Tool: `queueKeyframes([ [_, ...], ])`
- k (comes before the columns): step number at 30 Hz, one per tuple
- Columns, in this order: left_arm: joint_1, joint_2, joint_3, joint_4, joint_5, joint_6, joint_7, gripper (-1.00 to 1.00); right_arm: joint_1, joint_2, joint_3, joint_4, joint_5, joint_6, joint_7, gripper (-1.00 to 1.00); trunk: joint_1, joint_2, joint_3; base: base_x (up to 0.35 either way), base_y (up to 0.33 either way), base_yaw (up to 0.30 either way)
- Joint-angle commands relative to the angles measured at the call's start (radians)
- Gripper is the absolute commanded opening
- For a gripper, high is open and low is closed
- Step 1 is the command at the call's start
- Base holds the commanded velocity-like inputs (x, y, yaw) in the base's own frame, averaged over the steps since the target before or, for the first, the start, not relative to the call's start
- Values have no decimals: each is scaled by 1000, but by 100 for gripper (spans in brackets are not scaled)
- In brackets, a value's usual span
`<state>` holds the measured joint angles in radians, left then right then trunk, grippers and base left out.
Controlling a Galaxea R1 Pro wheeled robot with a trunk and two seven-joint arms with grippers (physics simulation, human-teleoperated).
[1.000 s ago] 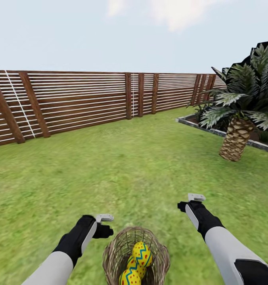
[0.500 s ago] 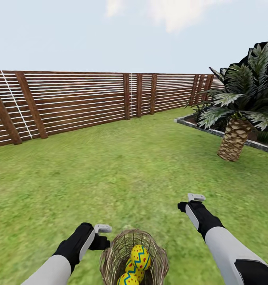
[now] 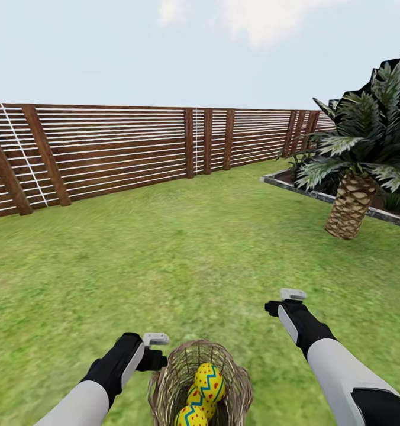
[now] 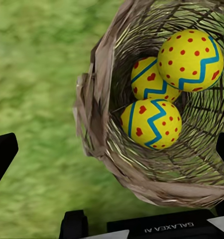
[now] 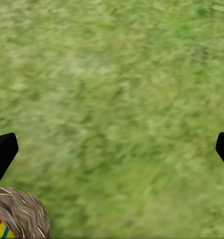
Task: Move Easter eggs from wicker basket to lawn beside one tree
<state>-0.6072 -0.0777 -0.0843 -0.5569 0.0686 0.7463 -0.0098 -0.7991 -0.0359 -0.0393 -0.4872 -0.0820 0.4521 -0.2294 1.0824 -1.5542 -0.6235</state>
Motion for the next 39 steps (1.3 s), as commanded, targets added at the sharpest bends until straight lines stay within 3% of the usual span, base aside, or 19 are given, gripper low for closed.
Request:
queueKeyframes([
  [1, -1, -1, -3, 0, 7, 3, 2, 100, 0, 2, 1, -2, -8, 4, 6, 100, 4, -8, -4, 0, 0, -32],
  [17, -1, -2, -3, -5, 3, 1, 10, 100, 0, 3, 1, -2, -8, 5, 19, 100, 65, -120, -40, 0, 0, -146],
  [19, -1, -3, -3, -4, 3, 1, 39, 100, -1, 1, 1, -2, -7, 5, 19, 100, 73, -134, -47, 0, 0, -10],
  [22, -1, -8, -3, 0, 5, 0, 130, 100, 0, -1, 1, -2, -7, 5, 19, 100, 84, -155, -56, 0, 0, -3],
  [24, -1, -9, -4, 2, 5, -3, 147, 100, -1, -1, 1, -2, -7, 5, 19, 100, 92, -169, -62, 0, 0, -1],
  [31, 0, -3, -4, 44, 4, -57, 166, 100, 0, -1, 1, -2, -7, 5, 19, 100, 119, -218, -84, 0, 0, 0],
  [36, 0, -5, -1, 127, 6, -170, 166, 100, -1, 0, 1, -1, -7, 5, 19, 100, 138, -253, -100, 0, 0, 0],
  [39, 0, -5, 6, 136, 6, -191, 166, 100, -1, 1, 1, -2, -7, 5, 19, 100, 150, -274, -109, 0, 0, 0],
])
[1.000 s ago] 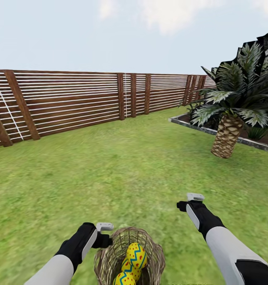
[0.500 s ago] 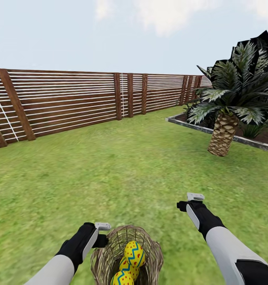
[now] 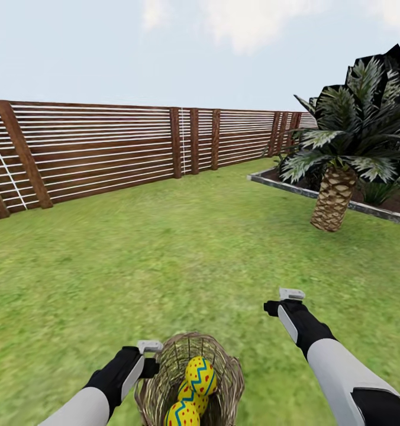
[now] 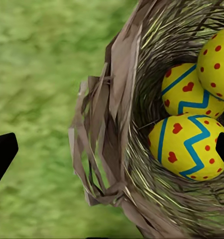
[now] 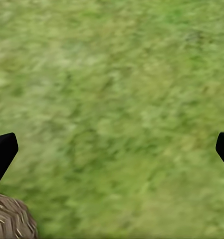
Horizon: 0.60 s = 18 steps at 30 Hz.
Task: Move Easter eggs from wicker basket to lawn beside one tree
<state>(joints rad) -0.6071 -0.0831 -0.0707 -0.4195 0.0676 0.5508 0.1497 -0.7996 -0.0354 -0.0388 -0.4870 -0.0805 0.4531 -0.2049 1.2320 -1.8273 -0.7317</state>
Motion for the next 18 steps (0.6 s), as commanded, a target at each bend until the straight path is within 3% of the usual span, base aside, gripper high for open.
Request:
queueKeyframes([
  [1, 0, 0, -2, 0, 7, 1, 7, 100, 0, 0, 0, -2, -9, 4, -5, 100, 4, -8, -4, 0, 0, 0],
  [18, 0, 3, 8, 1, 9, -6, 5, 100, 0, -1, -1, -1, -7, 2, -5, 100, 69, -127, -57, 0, 0, 0],
])
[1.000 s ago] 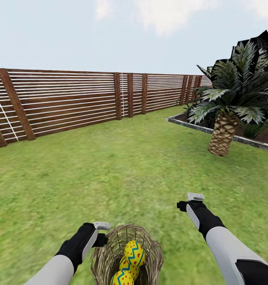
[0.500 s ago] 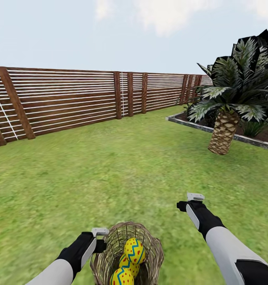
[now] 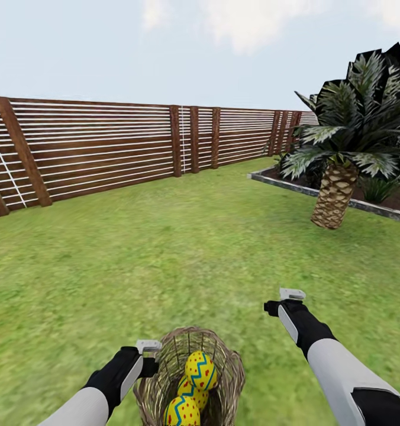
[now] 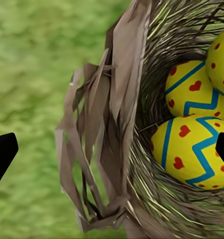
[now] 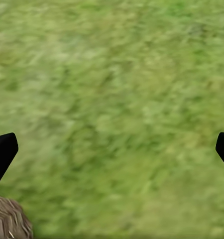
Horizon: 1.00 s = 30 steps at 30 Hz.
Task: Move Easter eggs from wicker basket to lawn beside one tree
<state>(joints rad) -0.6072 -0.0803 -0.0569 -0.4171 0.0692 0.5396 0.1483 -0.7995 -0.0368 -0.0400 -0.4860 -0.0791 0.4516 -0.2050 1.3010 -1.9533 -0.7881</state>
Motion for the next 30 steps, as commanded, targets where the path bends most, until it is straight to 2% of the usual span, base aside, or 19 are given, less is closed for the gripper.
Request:
queueKeyframes([
  [1, 0, 1, -6, -2, 7, 5, 7, 100, 0, 0, 0, -2, -8, 4, -5, 100, 4, -8, -4, 0, 0, 0],
  [15, 0, 1, -8, 0, 7, 5, 7, 100, -1, -1, 1, -2, -11, 5, -5, 100, 57, -106, -48, 0, 0, 0],
  [18, 15, -1, 0, 17, 11, 22, 5, 100, -6, -16, 12, 15, -18, 22, -21, 100, 57, -105, -48, 0, 0, 0],
  [24, 25, -2, 9, 47, 36, 27, 6, 100, 12, 13, 16, 49, -19, 55, -22, 100, 57, -105, -48, 0, 0, 0],
  [30, 26, -3, 11, 80, 70, 24, 8, 100, 46, 8, 17, 83, -18, 67, -20, 100, 57, -105, -48, 0, 0, 0],
])
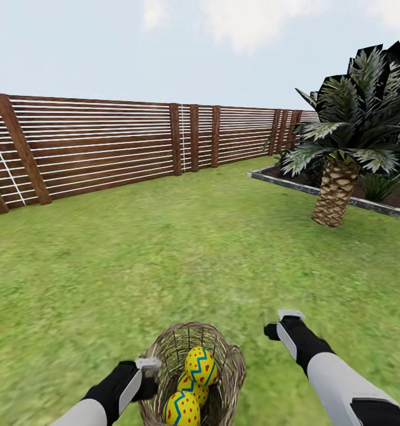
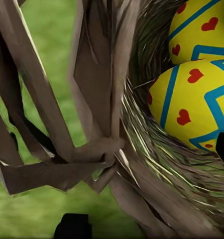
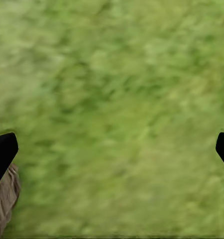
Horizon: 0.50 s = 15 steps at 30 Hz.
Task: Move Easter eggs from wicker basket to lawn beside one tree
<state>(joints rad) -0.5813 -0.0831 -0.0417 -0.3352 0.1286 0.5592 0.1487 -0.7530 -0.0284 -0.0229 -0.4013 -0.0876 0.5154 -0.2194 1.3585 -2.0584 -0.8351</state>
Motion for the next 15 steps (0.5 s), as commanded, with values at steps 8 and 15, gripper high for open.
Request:
queueKeyframes([
  [8, 0, 2, -3, 1, 22, 1, 8, 100, 26, -4, 0, 19, -9, 3, -4, 100, 0, 0, -1, 0, 0, 0],
  [15, 0, 2, 25, -5, 23, -26, 7, -100, 26, -4, 0, 19, -9, 3, -4, 100, 0, 0, -1, 0, 0, 0],
])
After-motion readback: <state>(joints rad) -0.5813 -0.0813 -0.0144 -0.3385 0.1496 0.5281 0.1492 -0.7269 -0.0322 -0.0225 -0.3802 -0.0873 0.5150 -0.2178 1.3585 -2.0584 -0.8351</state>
